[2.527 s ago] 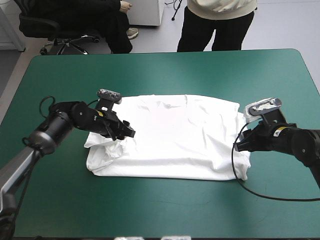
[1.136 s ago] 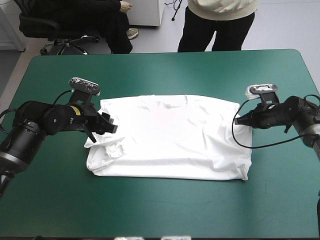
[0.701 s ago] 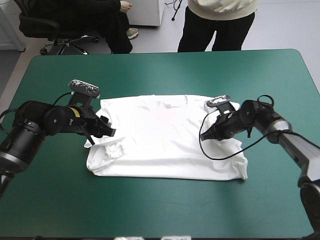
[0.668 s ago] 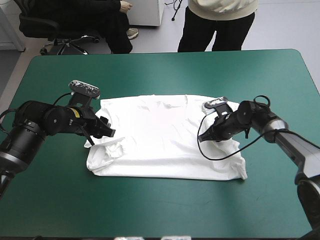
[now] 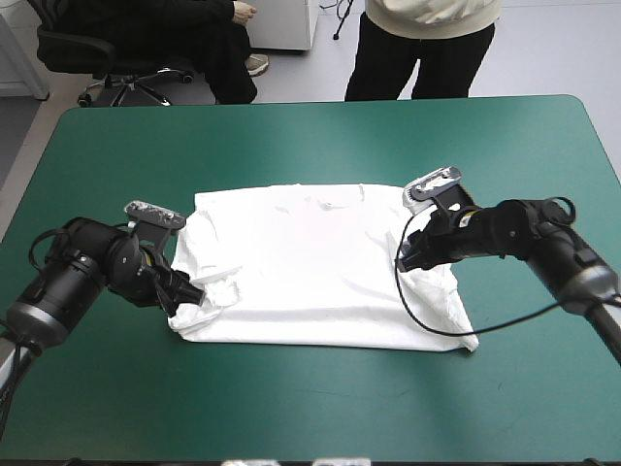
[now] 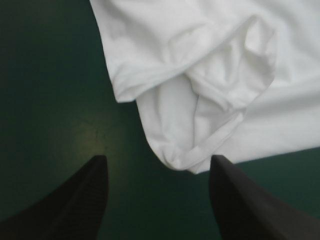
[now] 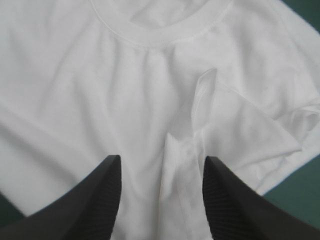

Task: Fold the cloth

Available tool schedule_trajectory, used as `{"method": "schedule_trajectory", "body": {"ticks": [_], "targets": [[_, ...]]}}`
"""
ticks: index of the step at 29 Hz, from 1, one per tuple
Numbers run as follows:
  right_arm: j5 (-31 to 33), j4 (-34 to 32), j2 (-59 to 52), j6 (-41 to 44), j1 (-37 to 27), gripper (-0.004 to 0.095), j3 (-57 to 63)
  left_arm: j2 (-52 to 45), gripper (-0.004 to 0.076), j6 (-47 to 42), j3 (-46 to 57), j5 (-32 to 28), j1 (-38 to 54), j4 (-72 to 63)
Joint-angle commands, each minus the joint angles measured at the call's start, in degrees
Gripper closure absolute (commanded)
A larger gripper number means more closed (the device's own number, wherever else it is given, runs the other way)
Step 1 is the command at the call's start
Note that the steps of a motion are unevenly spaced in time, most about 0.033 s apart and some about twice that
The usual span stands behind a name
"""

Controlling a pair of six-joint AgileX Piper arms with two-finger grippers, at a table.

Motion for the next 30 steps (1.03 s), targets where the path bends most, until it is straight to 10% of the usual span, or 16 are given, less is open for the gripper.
{"method": "schedule_trajectory", "body": {"ticks": [1,23,30], "targets": [[3.7,-0.9,-8.9,1.2,-0.4,0.0422,-1.6,-1.6,0.0291,-2.6,5.5,-4.6,-0.2,0.3],[10.6,-0.9,-13.4,1.8,-0.4,0.0435,-1.6,10.2,0.0297,-10.8,17.4,-20.3,-0.1,-0.3],[15.8,-11.2,-13.9,9.6,-0.4,0.051,2.2,10.2,0.0685,-9.1,17.4,-18.1,-0.1,0.1]]}}
